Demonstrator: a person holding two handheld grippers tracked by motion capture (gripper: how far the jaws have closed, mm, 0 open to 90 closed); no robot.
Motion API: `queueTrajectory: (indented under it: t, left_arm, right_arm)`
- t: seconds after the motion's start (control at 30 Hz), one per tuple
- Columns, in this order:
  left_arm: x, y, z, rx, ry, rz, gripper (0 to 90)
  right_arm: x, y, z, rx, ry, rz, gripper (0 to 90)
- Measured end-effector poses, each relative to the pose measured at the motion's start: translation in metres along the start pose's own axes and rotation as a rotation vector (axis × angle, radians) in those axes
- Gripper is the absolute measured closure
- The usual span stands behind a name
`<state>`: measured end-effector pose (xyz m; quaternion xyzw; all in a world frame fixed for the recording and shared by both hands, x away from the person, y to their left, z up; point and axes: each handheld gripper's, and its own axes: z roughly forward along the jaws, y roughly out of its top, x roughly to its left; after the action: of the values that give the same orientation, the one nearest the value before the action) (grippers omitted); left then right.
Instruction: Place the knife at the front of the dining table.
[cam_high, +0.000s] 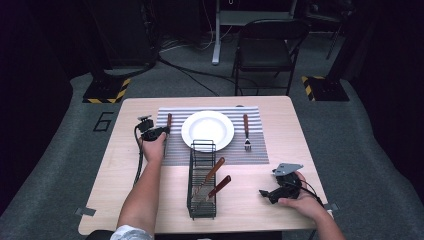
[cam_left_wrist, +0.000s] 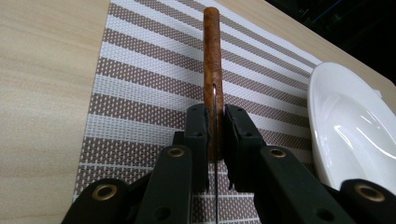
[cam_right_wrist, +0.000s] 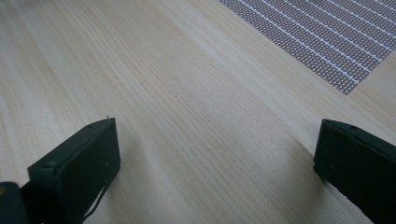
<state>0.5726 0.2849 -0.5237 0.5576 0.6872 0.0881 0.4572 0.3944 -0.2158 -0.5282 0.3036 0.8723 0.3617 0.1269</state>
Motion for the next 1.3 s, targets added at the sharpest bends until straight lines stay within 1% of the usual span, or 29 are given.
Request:
queueTrajectory:
  t: [0.03, 0.07, 0.1, 0.13, 0.17, 0.23, 0.27, 0.3, 0.33, 0.4, 0.43, 0.57, 0.63, 0.67, 0.7, 0.73, 0.83, 0.93, 0.97, 1.03, 1.13, 1.23, 1.27, 1.3]
  left_arm:
    - [0.000, 0.000, 0.000, 0.004, 0.000, -0.012, 80.2]
    - [0.001, 0.000, 0.000, 0.010, -0.001, -0.003, 80.2]
    - [0.001, -0.001, 0.000, 0.008, 0.001, -0.008, 80.2]
    - [0.001, -0.001, 0.001, 0.010, 0.002, 0.001, 80.2]
    - [0.001, -0.001, 0.001, 0.009, 0.005, 0.002, 80.1]
    - [0.001, -0.001, 0.001, 0.011, 0.015, 0.001, 80.0]
    - [0.003, -0.001, 0.001, 0.012, 0.019, 0.009, 80.0]
    - [0.003, -0.001, 0.002, 0.014, 0.019, 0.001, 79.8]
    - [0.004, -0.002, 0.002, 0.015, 0.014, -0.002, 79.6]
    - [0.003, -0.001, 0.002, 0.008, 0.018, -0.006, 79.0]
    - [0.004, -0.001, 0.001, 0.018, 0.019, 0.007, 78.3]
    - [0.004, -0.001, -0.001, 0.021, 0.020, 0.010, 75.9]
    - [0.004, -0.001, -0.002, 0.023, 0.025, 0.020, 74.4]
    - [0.004, -0.001, -0.002, 0.022, 0.024, 0.016, 73.4]
    - [0.005, 0.000, -0.004, 0.031, 0.033, 0.032, 73.2]
    - [0.006, 0.000, -0.004, 0.022, 0.030, 0.031, 73.1]
    - [0.008, 0.001, -0.006, 0.025, 0.041, 0.030, 72.3]
    - [0.008, 0.001, -0.008, 0.033, 0.045, 0.038, 71.6]
    - [0.008, 0.000, -0.008, 0.029, 0.047, 0.039, 71.3]
    - [0.006, 0.000, -0.009, 0.039, 0.059, 0.051, 70.6]
    - [0.004, 0.002, -0.013, 0.038, 0.062, 0.075, 69.1]
    - [0.002, 0.003, -0.017, 0.027, 0.066, 0.085, 65.9]
    - [0.001, 0.004, -0.020, 0.034, 0.065, 0.101, 64.7]
    - [0.001, 0.005, -0.022, 0.044, 0.061, 0.108, 63.8]
  right_arm:
    - [0.000, 0.000, 0.000, 0.000, 0.000, 0.000, 0.0]
    - [0.000, 0.000, 0.000, 0.000, 0.000, -0.001, 0.0]
    - [0.000, 0.000, 0.000, 0.000, 0.000, 0.000, 0.0]
    - [0.000, 0.000, 0.000, 0.000, 0.000, 0.000, 0.0]
    - [0.000, 0.000, 0.000, -0.001, 0.000, -0.003, 0.0]
    - [0.000, 0.000, 0.000, 0.000, 0.000, 0.001, 0.0]
    - [0.000, 0.000, 0.000, 0.000, 0.000, 0.000, 0.0]
    - [0.000, 0.000, 0.000, 0.000, 0.001, -0.005, 0.0]
    - [0.000, 0.000, 0.000, 0.000, 0.000, 0.001, 0.0]
    - [0.000, 0.000, 0.000, -0.001, 0.000, -0.003, 0.0]
    - [0.000, 0.000, 0.000, 0.000, 0.000, 0.000, 0.0]
    - [0.000, 0.000, 0.000, -0.001, 0.000, -0.003, 0.0]
    - [0.000, 0.000, 0.000, 0.000, 0.000, 0.000, 0.0]
    - [0.000, 0.000, 0.000, 0.001, 0.001, -0.002, 0.0]
    - [0.000, 0.000, 0.000, 0.001, 0.001, -0.002, 0.0]
    - [0.000, 0.000, 0.000, 0.000, 0.000, -0.001, 0.0]
    - [0.000, 0.000, 0.000, 0.000, 0.000, -0.001, 0.0]
    - [0.000, 0.000, 0.000, 0.000, 0.000, 0.000, 0.0]
    - [0.000, 0.000, 0.000, 0.000, 0.000, 0.000, 0.0]
    - [0.000, 0.000, 0.000, 0.000, 0.001, -0.005, 0.0]
    - [0.000, 0.000, 0.000, 0.000, 0.000, -0.004, 0.0]
    - [0.000, 0.000, 0.000, 0.000, 0.001, -0.003, 0.0]
    - [0.000, 0.000, 0.000, 0.000, 0.001, -0.004, 0.0]
    - [0.000, 0.000, 0.000, 0.000, 0.000, 0.000, 0.0]
